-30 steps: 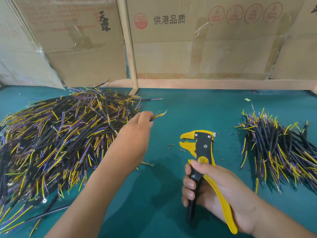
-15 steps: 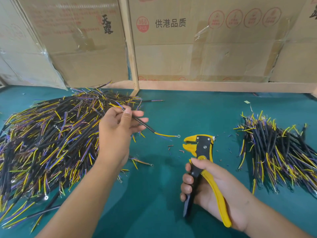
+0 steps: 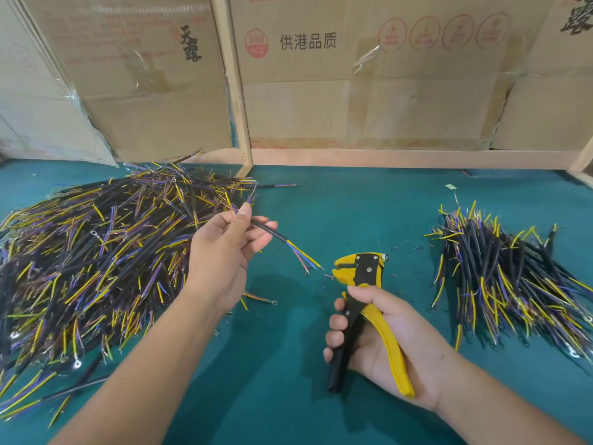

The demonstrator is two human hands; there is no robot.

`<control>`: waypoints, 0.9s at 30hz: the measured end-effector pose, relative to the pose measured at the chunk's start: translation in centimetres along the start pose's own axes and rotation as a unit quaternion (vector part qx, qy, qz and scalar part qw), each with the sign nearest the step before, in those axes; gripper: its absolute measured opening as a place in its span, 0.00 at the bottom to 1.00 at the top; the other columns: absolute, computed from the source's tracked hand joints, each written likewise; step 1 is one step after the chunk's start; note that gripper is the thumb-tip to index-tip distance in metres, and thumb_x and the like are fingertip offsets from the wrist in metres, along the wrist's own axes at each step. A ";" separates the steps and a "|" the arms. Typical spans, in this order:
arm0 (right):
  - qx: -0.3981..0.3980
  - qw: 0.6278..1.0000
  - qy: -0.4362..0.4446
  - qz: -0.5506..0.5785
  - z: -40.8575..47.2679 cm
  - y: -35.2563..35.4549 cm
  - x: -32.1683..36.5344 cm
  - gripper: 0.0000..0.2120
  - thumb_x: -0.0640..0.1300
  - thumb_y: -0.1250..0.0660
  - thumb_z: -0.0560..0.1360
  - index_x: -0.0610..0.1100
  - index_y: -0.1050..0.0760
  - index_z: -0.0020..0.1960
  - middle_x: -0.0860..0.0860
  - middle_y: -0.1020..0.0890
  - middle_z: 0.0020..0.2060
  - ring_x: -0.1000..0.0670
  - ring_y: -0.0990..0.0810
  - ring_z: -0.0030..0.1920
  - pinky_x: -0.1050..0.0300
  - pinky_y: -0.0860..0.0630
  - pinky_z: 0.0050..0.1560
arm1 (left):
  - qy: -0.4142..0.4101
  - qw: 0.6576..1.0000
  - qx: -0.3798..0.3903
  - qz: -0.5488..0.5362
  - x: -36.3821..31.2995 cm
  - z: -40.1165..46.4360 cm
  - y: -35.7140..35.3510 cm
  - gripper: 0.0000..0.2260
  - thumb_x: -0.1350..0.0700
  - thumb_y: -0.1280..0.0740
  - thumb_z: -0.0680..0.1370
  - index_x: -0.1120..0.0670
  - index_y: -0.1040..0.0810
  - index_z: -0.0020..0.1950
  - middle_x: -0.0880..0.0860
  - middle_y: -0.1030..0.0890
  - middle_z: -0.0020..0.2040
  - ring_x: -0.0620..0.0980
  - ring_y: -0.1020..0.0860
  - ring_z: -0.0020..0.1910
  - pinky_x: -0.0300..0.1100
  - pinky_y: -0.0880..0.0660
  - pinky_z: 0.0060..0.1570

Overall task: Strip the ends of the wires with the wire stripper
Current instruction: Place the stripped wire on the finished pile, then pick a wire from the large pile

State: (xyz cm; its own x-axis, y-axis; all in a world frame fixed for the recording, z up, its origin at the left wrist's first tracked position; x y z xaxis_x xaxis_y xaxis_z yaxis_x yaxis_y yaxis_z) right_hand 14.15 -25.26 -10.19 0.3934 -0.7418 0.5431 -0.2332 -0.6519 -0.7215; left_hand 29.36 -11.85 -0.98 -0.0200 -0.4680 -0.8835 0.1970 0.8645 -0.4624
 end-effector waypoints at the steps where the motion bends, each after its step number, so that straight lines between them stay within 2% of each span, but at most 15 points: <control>1: 0.001 1.000 -0.002 0.003 -0.1 -0.1 0.0 0.11 0.47 0.25 0.68 0.39 0.21 0.40 0.44 0.28 0.34 0.42 0.27 0.32 0.45 0.22 0.40 | 0.008 1.000 -0.003 -0.006 0.5 0.1 0.1 0.08 0.58 0.36 0.82 0.58 0.28 0.43 0.54 0.17 0.36 0.48 0.15 0.41 0.32 0.22 0.36; 6: -0.004 1.000 -0.008 0.009 -0.1 -0.2 0.0 0.10 0.46 0.25 0.66 0.39 0.20 0.38 0.44 0.28 0.34 0.43 0.27 0.31 0.46 0.22 0.39 | 0.030 0.999 -0.009 0.005 2.2 0.5 0.4 0.09 0.56 0.34 0.81 0.58 0.29 0.43 0.54 0.17 0.36 0.47 0.15 0.39 0.31 0.22 0.35; 13: -0.012 1.000 -0.010 0.004 -0.3 -0.3 -0.1 0.10 0.47 0.27 0.68 0.40 0.20 0.38 0.44 0.28 0.33 0.43 0.27 0.31 0.47 0.21 0.39 | 0.045 0.999 -0.004 0.020 2.7 -0.1 -0.9 0.11 0.55 0.34 0.81 0.59 0.29 0.42 0.53 0.18 0.34 0.46 0.16 0.37 0.31 0.23 0.33; 18: -0.012 1.000 -0.019 0.006 -1.1 -1.0 0.0 0.09 0.47 0.33 0.73 0.40 0.27 0.43 0.44 0.28 0.34 0.44 0.28 0.32 0.48 0.23 0.40 | 0.051 0.989 0.093 0.106 1.6 -0.6 -8.7 0.10 0.56 0.30 0.79 0.59 0.29 0.46 0.54 0.18 0.32 0.52 0.16 0.34 0.35 0.24 0.30; 20: -0.018 1.000 -0.022 0.010 -1.5 -0.9 0.1 0.09 0.46 0.34 0.75 0.40 0.26 0.43 0.44 0.28 0.34 0.44 0.28 0.32 0.47 0.23 0.41 | 0.038 0.980 0.124 0.147 0.9 -0.3 -12.2 0.11 0.56 0.29 0.78 0.60 0.28 0.43 0.55 0.18 0.31 0.52 0.16 0.32 0.35 0.23 0.30; 24: -0.029 0.999 -0.024 0.008 -1.8 -0.9 0.1 0.10 0.46 0.34 0.77 0.40 0.28 0.44 0.44 0.28 0.35 0.44 0.29 0.32 0.46 0.25 0.42 | 0.008 0.968 0.130 0.213 1.6 1.0 -18.5 0.13 0.59 0.28 0.78 0.61 0.27 0.37 0.54 0.21 0.25 0.49 0.19 0.25 0.38 0.22 0.28; 25: -0.033 0.999 -0.025 0.009 -1.8 -0.8 0.1 0.10 0.46 0.34 0.77 0.40 0.28 0.44 0.44 0.29 0.35 0.44 0.29 0.32 0.46 0.25 0.42 | 0.012 0.962 0.139 0.234 2.4 1.2 -20.1 0.13 0.58 0.28 0.78 0.63 0.25 0.37 0.54 0.21 0.25 0.50 0.19 0.25 0.40 0.20 0.29; 27: -0.045 0.999 -0.029 0.007 -1.9 -0.7 0.2 0.10 0.47 0.34 0.78 0.40 0.29 0.45 0.44 0.29 0.34 0.44 0.29 0.32 0.46 0.25 0.42 | 0.038 0.940 0.177 0.290 4.2 1.2 -23.4 0.16 0.54 0.28 0.78 0.67 0.21 0.41 0.57 0.20 0.28 0.54 0.17 0.29 0.48 0.16 0.41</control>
State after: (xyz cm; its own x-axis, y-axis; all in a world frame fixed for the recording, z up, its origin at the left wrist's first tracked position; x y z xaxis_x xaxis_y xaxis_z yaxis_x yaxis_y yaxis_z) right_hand 12.73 -25.26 -8.81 0.4389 -0.7426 0.5059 -0.3166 -0.6547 -0.6863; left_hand 25.84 -34.28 6.20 0.1234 0.0883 -0.9884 0.5106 0.8484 0.1396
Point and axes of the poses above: each hand's wrist, its own z-axis towards the middle knuckle, its own y-axis out of the back of the hand, x = y × z, the point moved 10 cm from there along z, towards the middle knuckle
